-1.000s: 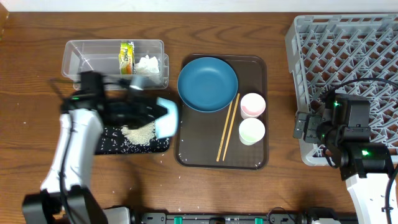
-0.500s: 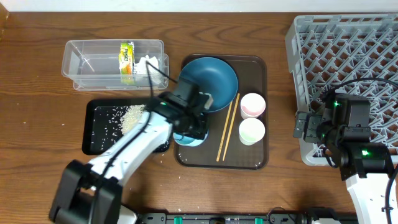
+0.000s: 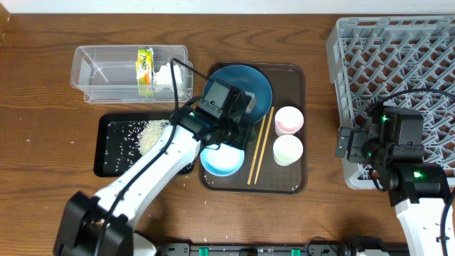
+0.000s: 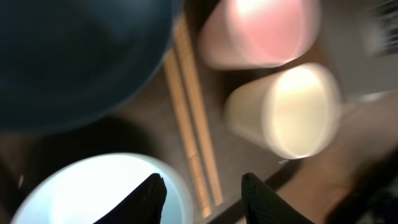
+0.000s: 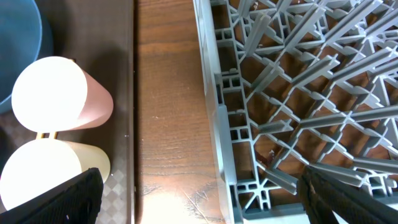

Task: Sort waste into correct bins and load items into the dishwasher rack
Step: 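Set the emptied bowl back on the brown tray and release, then grasp the white paper cup with the left gripper, then lift the white cup and pass it to the right gripper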

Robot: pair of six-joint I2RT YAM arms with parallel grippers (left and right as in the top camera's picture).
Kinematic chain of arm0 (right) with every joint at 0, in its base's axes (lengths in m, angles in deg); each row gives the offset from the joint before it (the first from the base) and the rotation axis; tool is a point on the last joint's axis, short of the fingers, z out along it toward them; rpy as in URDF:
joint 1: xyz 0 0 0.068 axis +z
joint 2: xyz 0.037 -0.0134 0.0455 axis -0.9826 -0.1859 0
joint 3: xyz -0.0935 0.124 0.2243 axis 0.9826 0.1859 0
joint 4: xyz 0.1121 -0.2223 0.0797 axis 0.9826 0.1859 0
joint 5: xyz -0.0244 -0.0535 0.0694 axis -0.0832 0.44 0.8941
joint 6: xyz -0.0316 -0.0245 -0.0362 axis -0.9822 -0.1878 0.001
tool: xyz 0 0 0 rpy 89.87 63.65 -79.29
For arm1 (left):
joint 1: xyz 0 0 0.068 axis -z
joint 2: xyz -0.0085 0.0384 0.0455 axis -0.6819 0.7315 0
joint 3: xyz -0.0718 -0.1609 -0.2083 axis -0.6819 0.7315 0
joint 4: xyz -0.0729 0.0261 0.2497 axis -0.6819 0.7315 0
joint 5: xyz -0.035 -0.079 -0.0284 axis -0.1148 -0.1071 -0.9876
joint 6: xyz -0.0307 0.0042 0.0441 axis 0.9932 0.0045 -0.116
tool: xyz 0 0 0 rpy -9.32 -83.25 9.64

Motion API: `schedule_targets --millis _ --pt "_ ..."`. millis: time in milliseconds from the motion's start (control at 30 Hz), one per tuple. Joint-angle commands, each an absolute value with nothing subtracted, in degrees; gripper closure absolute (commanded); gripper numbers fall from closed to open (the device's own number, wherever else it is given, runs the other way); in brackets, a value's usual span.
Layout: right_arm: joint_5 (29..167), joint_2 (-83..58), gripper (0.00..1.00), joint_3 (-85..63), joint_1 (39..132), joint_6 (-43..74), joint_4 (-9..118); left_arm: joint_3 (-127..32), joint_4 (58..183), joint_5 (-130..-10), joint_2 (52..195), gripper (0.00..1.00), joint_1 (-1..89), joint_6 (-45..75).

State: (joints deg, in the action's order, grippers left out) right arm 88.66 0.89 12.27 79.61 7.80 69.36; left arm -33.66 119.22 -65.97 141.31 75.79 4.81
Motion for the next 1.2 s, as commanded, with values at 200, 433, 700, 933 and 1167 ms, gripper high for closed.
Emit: schedule_targets --millis 200,433,700,933,1167 --pt "88.82 1.15 0.01 11.09 79.3 7.45 69.31 -35.06 117.58 -68.94 144.24 0.56 82.28 3.41" --pt "88.82 1.15 0.01 11.09 79.3 7.45 69.51 -35.06 113.49 -68.74 151.72 0.56 86.52 3.45" --pt "88.82 1.15 0.01 11.09 79.3 7.45 69.6 -35.06 112.83 -68.72 154.27 0.86 86.67 3.87" --pt "88.82 1.15 0.01 11.09 79.3 7.45 69.73 -35.06 116.57 -68.76 150.41 0.94 84.22 3.87" --pt "91.74 1.15 0.01 11.09 79.3 7.41 69.6 -35.06 117.45 -72.83 138.93 0.94 74.37 9.92"
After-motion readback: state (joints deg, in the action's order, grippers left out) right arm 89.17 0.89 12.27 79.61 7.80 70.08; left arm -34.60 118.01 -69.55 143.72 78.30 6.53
